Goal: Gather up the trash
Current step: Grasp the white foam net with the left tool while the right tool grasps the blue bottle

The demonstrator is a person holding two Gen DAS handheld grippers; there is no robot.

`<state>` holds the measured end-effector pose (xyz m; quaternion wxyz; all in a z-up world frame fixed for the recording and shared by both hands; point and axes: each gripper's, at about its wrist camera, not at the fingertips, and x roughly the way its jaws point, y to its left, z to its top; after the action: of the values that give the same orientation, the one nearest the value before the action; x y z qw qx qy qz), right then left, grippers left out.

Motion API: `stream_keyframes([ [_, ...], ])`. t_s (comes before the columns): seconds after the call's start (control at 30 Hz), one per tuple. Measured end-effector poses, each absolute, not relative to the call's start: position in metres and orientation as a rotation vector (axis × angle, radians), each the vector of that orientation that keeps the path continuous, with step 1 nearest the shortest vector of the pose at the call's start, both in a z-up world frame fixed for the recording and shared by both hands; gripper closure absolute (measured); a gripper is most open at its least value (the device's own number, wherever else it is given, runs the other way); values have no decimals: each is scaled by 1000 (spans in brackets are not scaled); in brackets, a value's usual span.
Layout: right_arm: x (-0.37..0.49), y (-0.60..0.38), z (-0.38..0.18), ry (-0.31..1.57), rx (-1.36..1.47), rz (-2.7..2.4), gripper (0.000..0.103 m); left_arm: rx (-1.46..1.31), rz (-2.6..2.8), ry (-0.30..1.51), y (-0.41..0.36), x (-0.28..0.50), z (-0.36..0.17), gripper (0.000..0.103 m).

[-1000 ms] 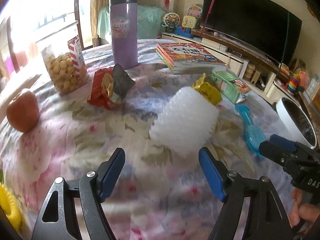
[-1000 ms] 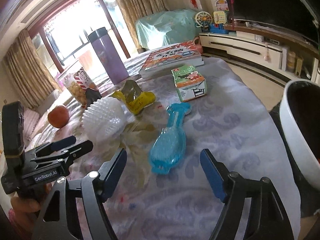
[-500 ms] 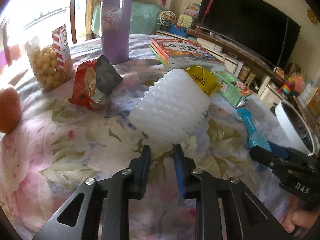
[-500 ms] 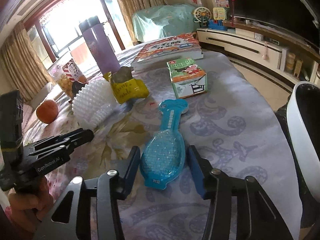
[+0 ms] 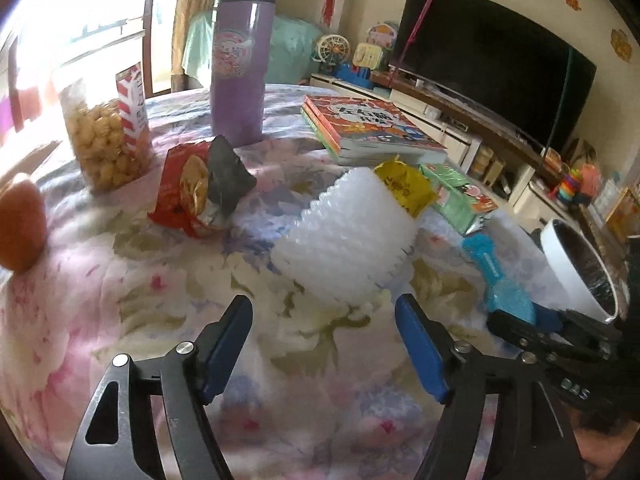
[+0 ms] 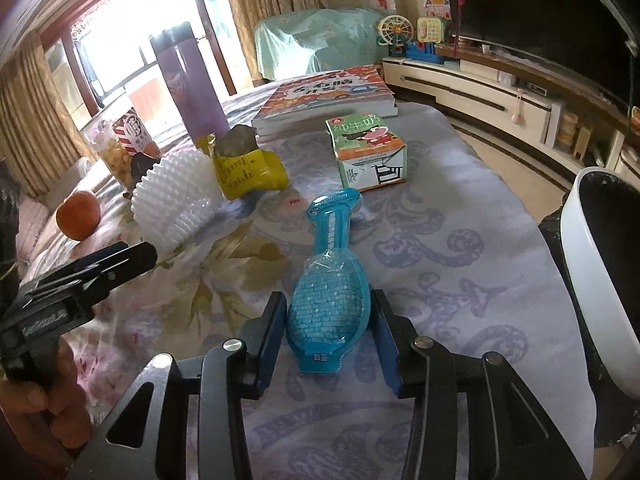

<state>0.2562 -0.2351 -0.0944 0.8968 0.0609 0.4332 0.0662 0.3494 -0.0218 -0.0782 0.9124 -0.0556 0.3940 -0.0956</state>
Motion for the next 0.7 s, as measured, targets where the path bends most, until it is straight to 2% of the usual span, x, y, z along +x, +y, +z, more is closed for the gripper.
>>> stream_keyframes([
  [0.1,254,-238,-94,894,142,125,64,-131,-208,829,-20,367,-81,30],
  [0.17,253,-241,-94,890,165,118,65,-155,-222,830,-18,377,-85,34],
  [0.2,253,-242,-94,887,176,117,65,-167,-242,826,-17,380,-86,49],
  [0.23,252,-244,-94,884,185,115,66,-176,-261,836,-18,384,-89,72],
  [0.3,251,-244,-94,880,192,114,66,-186,-283,863,-18,392,-97,86],
  [0.43,249,-248,-95,873,224,121,66,-203,-306,842,-14,393,-96,94],
  [0.7,228,-255,-90,858,270,159,66,-196,-319,833,-11,369,-93,96],
])
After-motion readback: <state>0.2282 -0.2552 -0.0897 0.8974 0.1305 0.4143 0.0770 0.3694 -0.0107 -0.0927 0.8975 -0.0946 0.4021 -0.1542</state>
